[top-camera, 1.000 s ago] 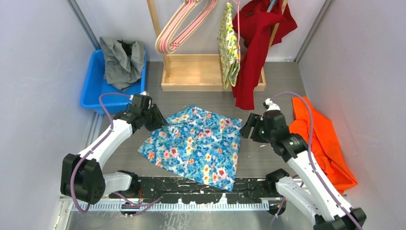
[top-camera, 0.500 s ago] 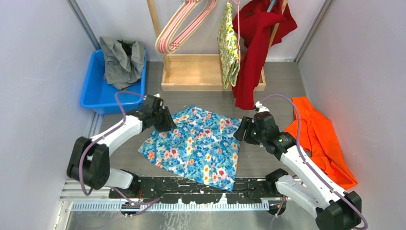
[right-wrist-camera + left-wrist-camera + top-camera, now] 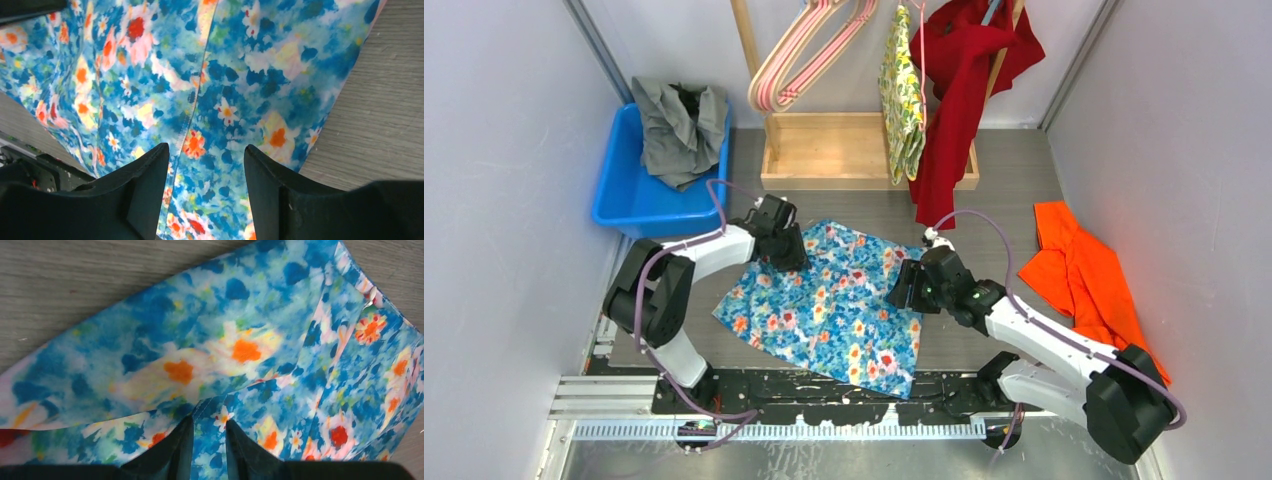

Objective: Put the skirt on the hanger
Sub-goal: Flatten out the skirt at the center of the board.

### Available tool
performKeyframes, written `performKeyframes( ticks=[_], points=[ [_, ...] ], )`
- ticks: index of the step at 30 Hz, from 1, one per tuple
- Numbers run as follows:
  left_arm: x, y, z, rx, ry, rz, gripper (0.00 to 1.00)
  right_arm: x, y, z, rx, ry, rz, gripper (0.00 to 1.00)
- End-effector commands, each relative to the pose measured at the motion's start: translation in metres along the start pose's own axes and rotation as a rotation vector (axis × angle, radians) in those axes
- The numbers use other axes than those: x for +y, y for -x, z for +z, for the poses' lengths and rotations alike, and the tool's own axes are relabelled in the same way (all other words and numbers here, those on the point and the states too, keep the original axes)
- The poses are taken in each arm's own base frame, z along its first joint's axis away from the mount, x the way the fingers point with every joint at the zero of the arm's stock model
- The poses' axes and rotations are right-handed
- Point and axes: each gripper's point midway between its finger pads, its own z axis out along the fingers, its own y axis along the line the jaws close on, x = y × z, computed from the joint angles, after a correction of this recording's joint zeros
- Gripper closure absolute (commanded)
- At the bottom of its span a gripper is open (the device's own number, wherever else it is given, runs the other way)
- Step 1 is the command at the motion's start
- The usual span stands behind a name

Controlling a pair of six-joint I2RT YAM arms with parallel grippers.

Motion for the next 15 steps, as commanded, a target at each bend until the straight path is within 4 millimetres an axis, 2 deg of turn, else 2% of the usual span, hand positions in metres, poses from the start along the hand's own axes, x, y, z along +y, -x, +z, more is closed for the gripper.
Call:
performKeyframes(
  ticks=[1, 8, 15],
  points=[
    [-0.011, 0.046, -0.003, -0.141, 0.023, 0.038, 0.7, 0.013, 0.013, 0.01, -0.063, 0.054, 0.024, 0.38],
    [-0.005, 0.071, 0.0, -0.196, 0.113, 0.074, 0.7, 0.002, 0.006, 0.022, -0.044, 0.014, 0.012, 0.38],
    [0.018, 0.101, 0.0, -0.234, 0.205, 0.061, 0.71, -0.002, 0.004, 0.027, -0.036, -0.003, 0.007, 0.38]
  ],
)
